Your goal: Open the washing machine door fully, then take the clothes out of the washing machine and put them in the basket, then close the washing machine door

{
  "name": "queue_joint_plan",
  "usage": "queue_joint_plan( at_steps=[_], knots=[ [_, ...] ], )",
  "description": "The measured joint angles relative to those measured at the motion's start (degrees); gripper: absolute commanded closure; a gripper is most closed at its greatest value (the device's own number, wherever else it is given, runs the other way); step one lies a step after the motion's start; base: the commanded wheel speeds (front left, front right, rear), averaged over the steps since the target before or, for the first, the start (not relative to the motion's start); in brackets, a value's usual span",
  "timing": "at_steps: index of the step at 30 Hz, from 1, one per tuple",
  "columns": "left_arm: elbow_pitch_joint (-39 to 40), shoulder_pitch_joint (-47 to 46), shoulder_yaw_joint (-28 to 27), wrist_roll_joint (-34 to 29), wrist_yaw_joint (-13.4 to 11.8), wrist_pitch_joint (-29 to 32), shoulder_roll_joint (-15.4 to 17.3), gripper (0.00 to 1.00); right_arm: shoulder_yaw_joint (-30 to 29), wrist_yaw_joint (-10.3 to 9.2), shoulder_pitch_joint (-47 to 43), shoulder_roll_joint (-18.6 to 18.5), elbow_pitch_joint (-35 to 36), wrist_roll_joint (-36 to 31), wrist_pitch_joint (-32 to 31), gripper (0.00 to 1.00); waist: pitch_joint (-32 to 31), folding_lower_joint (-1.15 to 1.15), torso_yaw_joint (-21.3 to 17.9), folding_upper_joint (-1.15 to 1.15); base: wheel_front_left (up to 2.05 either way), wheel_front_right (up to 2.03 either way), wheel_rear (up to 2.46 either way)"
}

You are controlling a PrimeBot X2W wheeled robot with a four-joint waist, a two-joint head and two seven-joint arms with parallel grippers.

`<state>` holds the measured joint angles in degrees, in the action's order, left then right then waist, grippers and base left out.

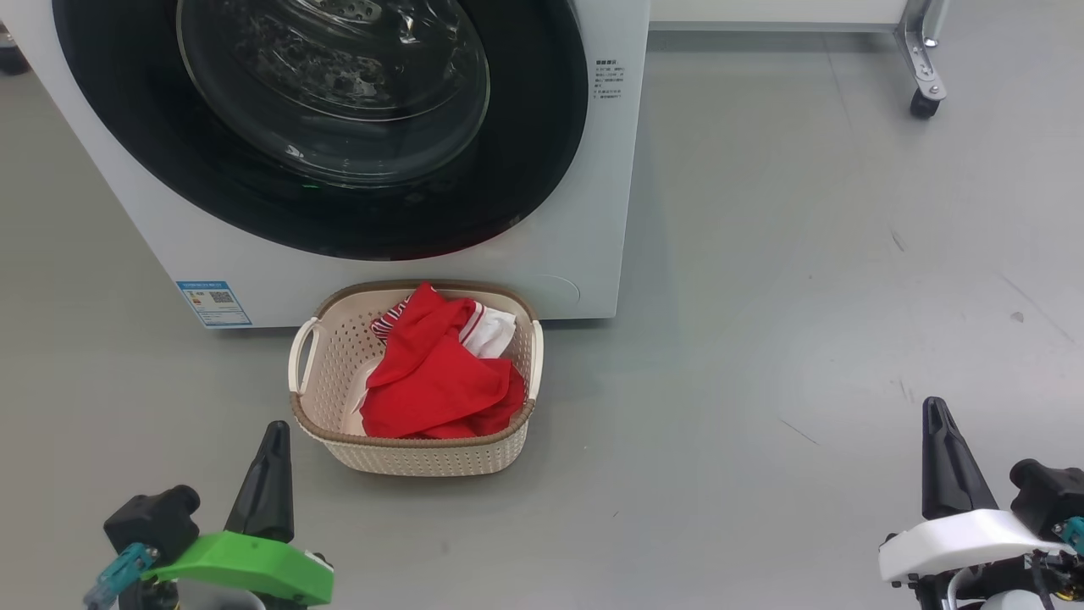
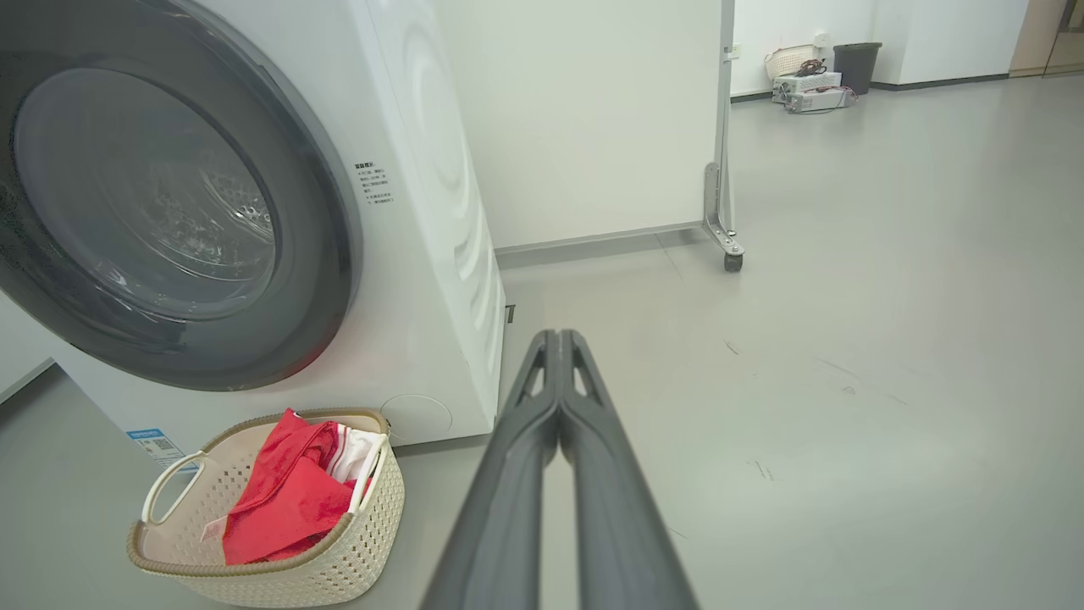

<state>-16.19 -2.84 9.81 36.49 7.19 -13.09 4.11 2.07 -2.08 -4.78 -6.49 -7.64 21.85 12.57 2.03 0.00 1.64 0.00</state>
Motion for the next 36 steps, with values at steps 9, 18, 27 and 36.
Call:
queue_joint_plan(
  at_steps=[9, 18, 27, 36],
  knots=[
    [0.11, -0.01, -1.22, 5.28, 0.0, 1.94, -0.15, 1.0, -0.81, 0.83, 0.28, 0.45, -0.66, 8.03, -1.81, 1.0, -0.18, 0.0, -0.15, 0.0, 0.0, 0.0, 0.0],
    [0.23, -0.01, -2.43, 10.91, -0.01, 3.56, -0.22, 1.0, -1.81, 1.53, 1.13, 0.97, -1.46, 14.5, -3.83, 1.0, -0.37, 0.0, -0.32, 0.0, 0.0, 0.0, 0.0],
    [0.27, -0.02, -3.68, 16.27, -0.01, 5.47, -0.22, 1.0, -2.78, 2.54, 2.1, 1.22, -2.25, 21.23, -5.79, 1.0, -0.55, 0.0, -0.49, 0.0, 0.0, 0.0, 0.0],
    [0.3, -0.03, -4.81, 22.13, 0.0, 7.05, -0.23, 1.0, -3.69, 3.33, 2.68, 1.74, -3.13, 27.94, -7.44, 1.0, -0.74, 0.0, -0.65, 0.0, 0.0, 0.0, 0.0]
  ],
)
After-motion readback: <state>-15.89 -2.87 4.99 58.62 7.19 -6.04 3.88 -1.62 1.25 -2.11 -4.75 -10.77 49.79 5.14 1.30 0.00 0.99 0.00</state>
